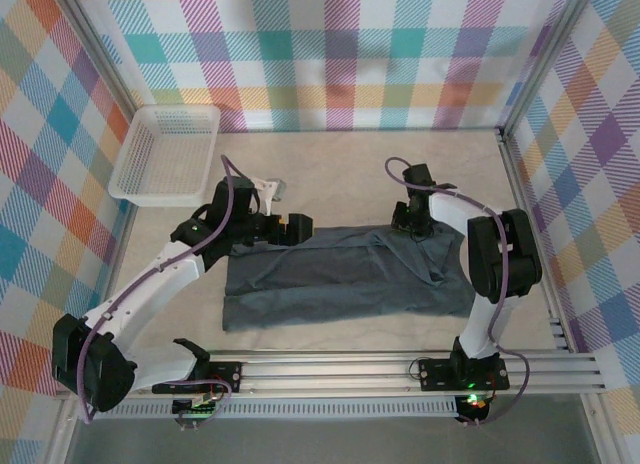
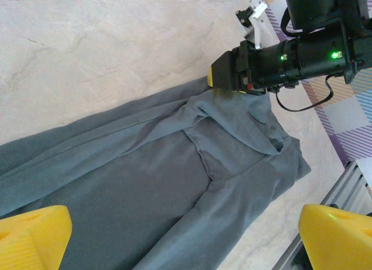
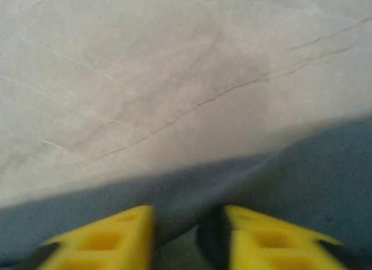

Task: Fold the inside-out t-shirt

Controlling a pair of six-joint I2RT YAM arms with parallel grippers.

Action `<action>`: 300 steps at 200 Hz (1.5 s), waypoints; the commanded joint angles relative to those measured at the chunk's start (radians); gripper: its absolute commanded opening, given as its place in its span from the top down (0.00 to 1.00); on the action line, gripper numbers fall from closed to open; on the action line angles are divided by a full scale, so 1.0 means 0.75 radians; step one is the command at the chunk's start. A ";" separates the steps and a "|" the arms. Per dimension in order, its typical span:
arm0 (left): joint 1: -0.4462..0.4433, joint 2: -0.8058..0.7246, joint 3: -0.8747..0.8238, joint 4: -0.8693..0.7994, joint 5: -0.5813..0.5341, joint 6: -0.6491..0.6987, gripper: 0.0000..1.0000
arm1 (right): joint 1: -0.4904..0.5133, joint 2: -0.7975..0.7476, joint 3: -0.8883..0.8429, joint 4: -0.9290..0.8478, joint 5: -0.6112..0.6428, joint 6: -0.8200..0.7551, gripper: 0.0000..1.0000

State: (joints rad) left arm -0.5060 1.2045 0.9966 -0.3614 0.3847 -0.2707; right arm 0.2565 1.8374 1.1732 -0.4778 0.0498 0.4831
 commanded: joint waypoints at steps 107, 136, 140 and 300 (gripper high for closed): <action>-0.020 0.080 -0.025 0.049 -0.027 0.012 0.00 | 0.038 -0.458 -0.249 -0.070 -0.180 0.035 1.00; -0.021 0.134 -0.008 0.033 -0.092 -0.025 0.00 | 0.193 -0.705 -0.575 -0.035 -0.232 0.204 1.00; -0.021 0.142 -0.005 0.031 -0.103 -0.031 0.00 | 0.221 -0.737 -0.626 -0.018 -0.247 0.237 1.00; -0.072 0.708 0.287 -0.478 -0.800 -0.409 1.00 | -0.085 -0.286 -0.321 -0.087 -0.025 0.055 0.96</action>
State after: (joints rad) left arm -0.5682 1.6268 1.1233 -0.6434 -0.1131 -0.5106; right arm 0.1936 1.5757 0.8753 -0.5323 0.0601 0.5343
